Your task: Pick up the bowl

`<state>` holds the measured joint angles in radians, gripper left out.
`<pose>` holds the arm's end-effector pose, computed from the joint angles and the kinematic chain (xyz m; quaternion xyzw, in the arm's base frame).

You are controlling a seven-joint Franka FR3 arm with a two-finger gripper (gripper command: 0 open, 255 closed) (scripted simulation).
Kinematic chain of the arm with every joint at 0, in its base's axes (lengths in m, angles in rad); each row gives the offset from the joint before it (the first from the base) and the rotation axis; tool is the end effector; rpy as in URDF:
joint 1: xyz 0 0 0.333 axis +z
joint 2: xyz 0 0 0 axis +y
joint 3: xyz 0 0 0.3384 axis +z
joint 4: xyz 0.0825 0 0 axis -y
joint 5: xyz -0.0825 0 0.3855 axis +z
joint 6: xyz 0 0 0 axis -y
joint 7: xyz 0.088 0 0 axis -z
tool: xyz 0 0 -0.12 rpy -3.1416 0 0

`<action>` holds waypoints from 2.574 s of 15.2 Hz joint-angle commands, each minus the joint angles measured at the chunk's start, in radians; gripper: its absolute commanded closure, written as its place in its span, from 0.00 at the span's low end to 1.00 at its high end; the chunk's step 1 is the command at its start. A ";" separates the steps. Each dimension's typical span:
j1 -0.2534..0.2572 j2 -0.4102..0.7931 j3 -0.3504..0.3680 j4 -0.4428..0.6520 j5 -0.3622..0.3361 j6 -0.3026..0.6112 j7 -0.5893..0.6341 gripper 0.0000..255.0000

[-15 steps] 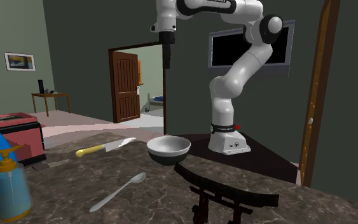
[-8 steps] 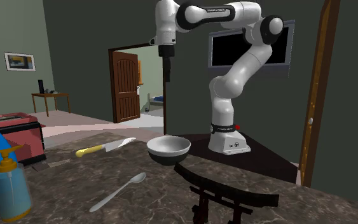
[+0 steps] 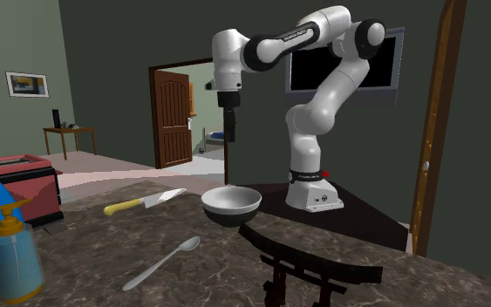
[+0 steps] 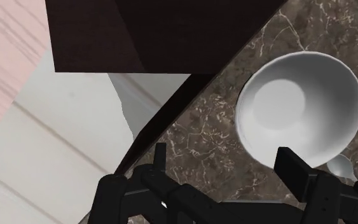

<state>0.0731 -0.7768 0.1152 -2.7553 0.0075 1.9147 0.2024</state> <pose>0.2840 0.0529 0.4284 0.9984 -0.0262 -0.0264 0.0422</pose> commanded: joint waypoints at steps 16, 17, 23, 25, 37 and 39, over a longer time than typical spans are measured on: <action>0.065 0.365 0.094 -0.173 0.095 0.521 0.077 0.00; 0.065 0.365 0.094 -0.173 0.095 0.521 0.077 0.00; 0.066 0.364 0.094 -0.173 0.096 0.520 0.078 1.00; 0.066 0.364 0.094 -0.173 0.096 0.520 0.078 1.00; 0.073 0.228 0.076 -0.126 0.097 0.337 0.068 1.00; 0.074 0.203 0.072 -0.113 0.096 0.299 0.067 1.00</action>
<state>0.1460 -0.5607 0.1889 -2.8741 0.1032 2.2334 0.2692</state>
